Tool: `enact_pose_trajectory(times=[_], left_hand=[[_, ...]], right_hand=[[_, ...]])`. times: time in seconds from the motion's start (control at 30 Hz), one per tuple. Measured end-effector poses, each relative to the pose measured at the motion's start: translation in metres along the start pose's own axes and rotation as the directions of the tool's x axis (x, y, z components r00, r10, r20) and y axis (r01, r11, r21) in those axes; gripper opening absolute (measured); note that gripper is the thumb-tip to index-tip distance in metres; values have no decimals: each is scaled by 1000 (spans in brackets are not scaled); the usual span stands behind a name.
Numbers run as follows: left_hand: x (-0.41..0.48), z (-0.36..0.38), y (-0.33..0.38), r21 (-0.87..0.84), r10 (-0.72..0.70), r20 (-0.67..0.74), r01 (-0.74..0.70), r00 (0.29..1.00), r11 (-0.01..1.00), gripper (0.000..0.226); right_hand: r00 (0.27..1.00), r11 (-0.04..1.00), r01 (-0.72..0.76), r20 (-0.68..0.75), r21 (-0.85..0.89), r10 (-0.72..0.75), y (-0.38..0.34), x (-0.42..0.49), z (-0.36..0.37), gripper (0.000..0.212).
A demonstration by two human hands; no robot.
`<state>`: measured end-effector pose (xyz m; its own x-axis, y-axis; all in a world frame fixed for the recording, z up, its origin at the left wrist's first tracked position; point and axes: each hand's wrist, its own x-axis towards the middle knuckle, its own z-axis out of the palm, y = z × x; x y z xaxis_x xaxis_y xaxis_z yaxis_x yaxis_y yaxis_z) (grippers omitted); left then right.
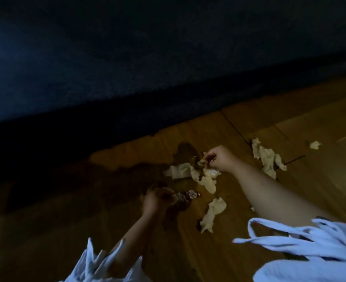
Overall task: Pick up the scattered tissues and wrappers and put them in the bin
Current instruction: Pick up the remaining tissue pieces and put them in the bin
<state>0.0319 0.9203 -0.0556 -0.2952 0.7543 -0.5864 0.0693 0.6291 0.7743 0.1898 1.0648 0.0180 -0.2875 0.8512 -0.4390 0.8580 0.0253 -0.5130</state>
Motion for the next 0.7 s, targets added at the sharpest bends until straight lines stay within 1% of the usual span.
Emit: enact_pose_trajectory(times=[0.07,0.1,0.13,0.2,0.23,0.3,0.33,0.37,0.4,0.43,0.57,0.63,0.7], left_hand=[[1,6,-2,-177,-38,-17,34,999,984,23],[0,10,-1,-272,-65,-2,62,998,960,18],[-1,13,0,-328,-70,8,69,998,942,17],[-3,18,-2,-286,-49,10,50,999,957,27],[-5,20,-6,-276,-44,15,46,999,960,27],[-9,21,-14,-224,5,4,-4,1000,975,27],[-8,21,-18,-214,26,1,-25,1000,977,27],[-5,20,-20,-210,49,-13,-51,999,976,24],[-5,19,-20,-214,74,-12,-75,997,974,19],[-3,17,-18,-179,101,-5,-101,995,979,17],[6,14,0,0,253,2,-253,968,968,31],[12,15,9,96,292,-13,-289,956,953,44],[23,15,17,188,293,-21,-284,956,940,63]], right_hand=[[999,999,42,-34,22,-41,14,2,8,31],[997,998,59,-45,32,-57,22,2,12,32],[997,997,62,-48,35,-60,30,1,17,33],[998,999,53,-21,0,-53,42,0,23,35],[998,997,63,22,-50,-62,47,-1,25,36],[991,984,74,126,-160,-54,58,-3,35,41],[988,977,74,146,-199,-45,63,-3,41,43],[989,973,87,136,-213,-59,65,-6,47,43],[992,975,103,85,-195,-88,69,-7,54,41],[993,976,122,19,-180,-120,71,-10,60,39],[978,974,142,-126,-176,-165,81,-22,82,28],[972,974,120,-175,-190,-154,91,-24,89,27],[973,988,96,-198,-118,-118,99,-26,89,28]])
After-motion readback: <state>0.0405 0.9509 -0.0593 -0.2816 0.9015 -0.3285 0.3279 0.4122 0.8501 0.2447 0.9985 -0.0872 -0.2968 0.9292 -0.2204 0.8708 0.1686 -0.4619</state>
